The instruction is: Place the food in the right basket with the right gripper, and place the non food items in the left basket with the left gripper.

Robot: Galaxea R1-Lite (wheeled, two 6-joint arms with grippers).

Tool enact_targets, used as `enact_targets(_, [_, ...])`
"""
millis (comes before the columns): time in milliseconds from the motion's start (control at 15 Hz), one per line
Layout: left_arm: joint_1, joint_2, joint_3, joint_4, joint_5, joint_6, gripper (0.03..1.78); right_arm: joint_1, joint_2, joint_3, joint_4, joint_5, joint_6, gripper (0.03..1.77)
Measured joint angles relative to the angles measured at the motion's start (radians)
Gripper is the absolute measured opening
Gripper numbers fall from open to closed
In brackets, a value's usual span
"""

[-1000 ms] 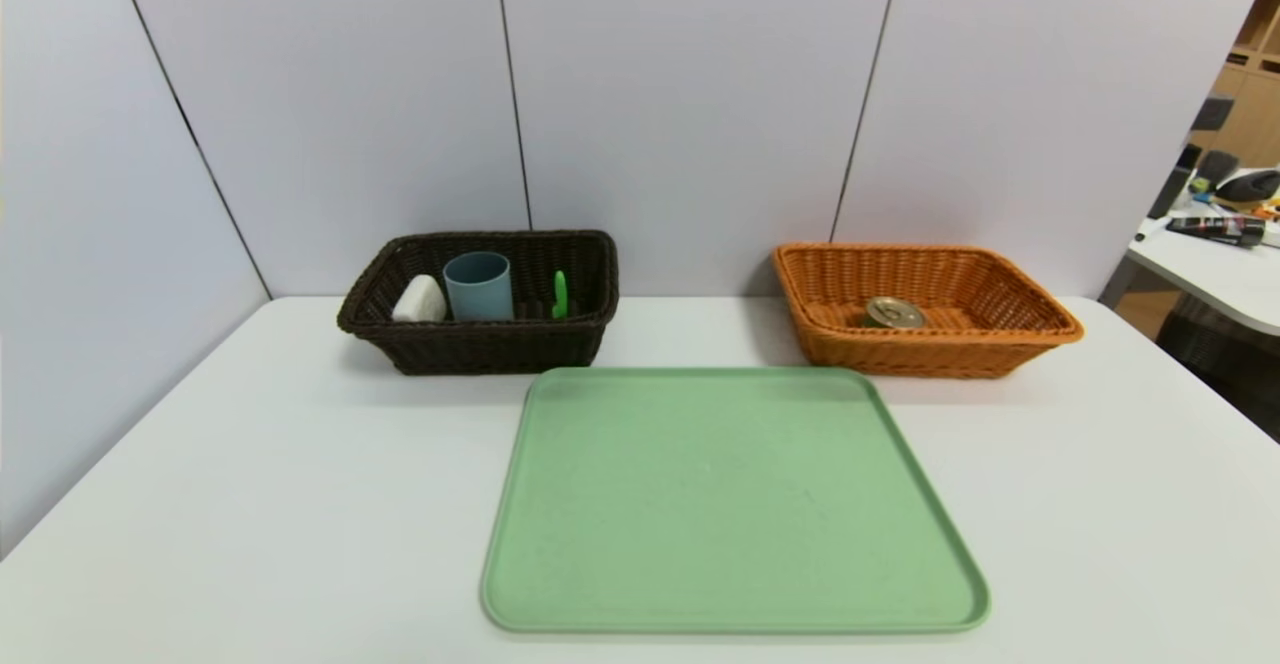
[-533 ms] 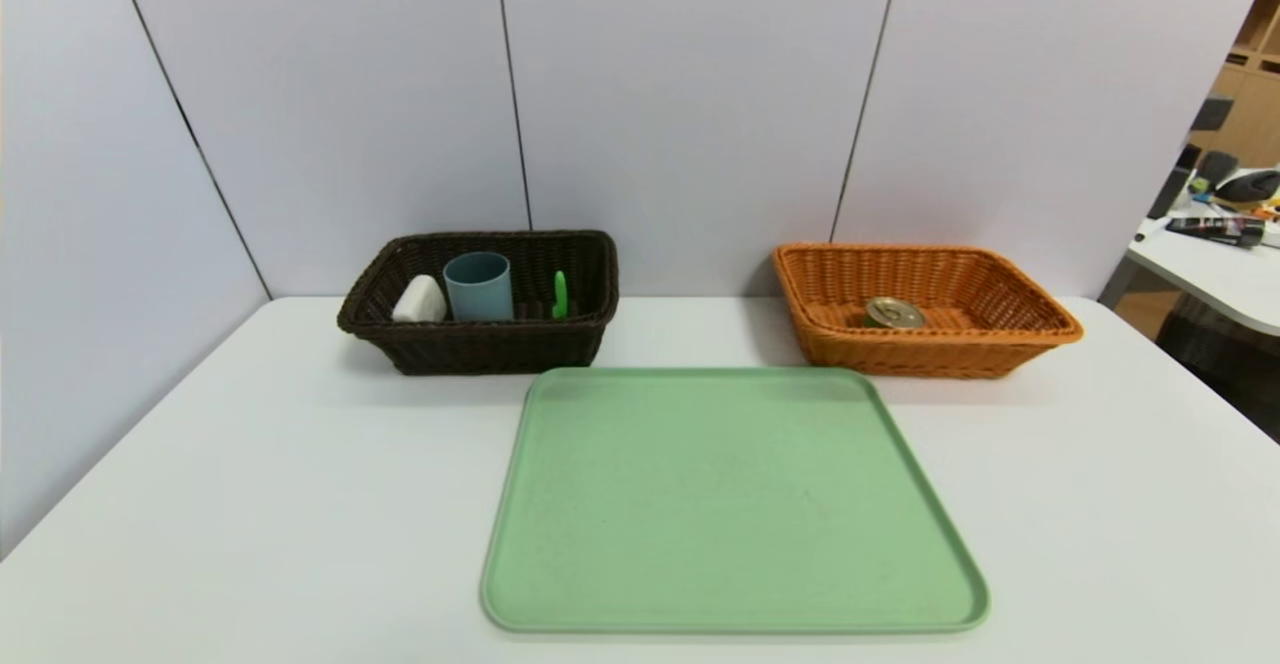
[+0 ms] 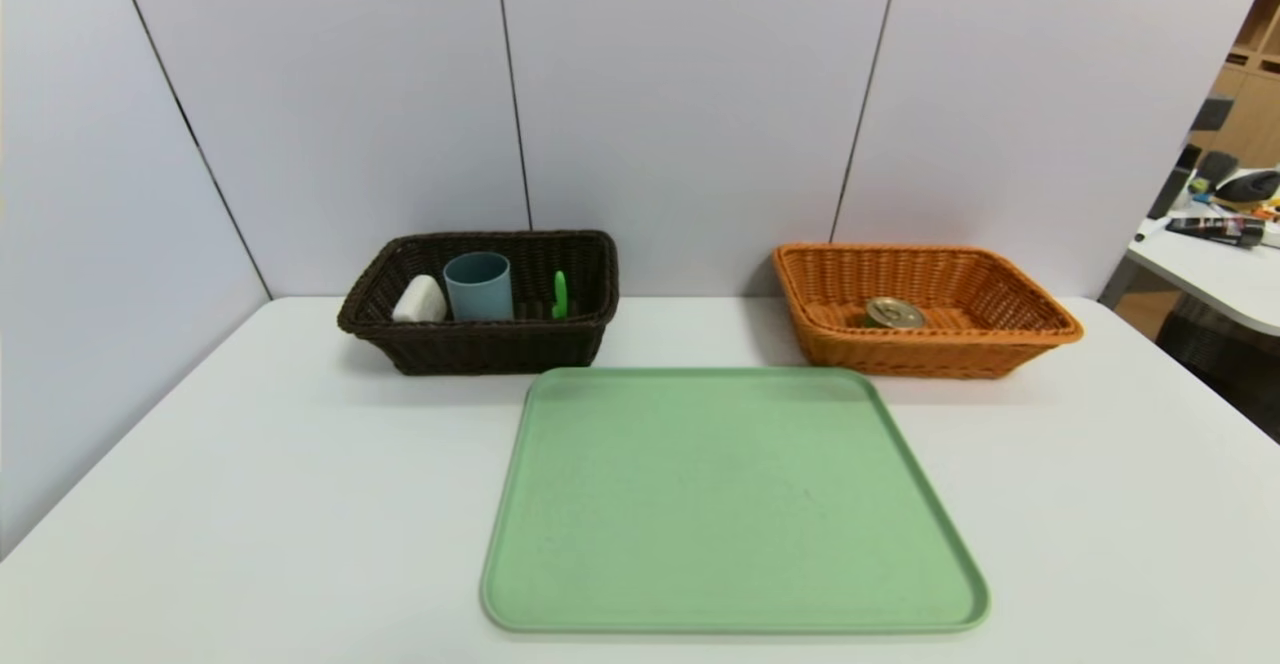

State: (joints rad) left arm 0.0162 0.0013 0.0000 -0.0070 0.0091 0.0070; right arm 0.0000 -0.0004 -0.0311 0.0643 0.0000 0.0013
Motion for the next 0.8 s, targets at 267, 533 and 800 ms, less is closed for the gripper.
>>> enact_targets(267, [0.0, -0.001, 0.0, 0.005, 0.005, -0.015, 1.69, 0.0, 0.0, 0.0, 0.0, 0.0, 0.001, 1.7])
enact_targets(533, [0.0, -0.001, 0.0, 0.005, 0.005, -0.016, 1.69, 0.0, 0.0, 0.002, 0.0, 0.0, 0.003, 1.7])
enact_targets(800, [0.0, -0.001, 0.0, 0.006, 0.005, -0.015, 1.69, 0.0, 0.0, 0.001, 0.004, -0.003, 0.005, 1.7])
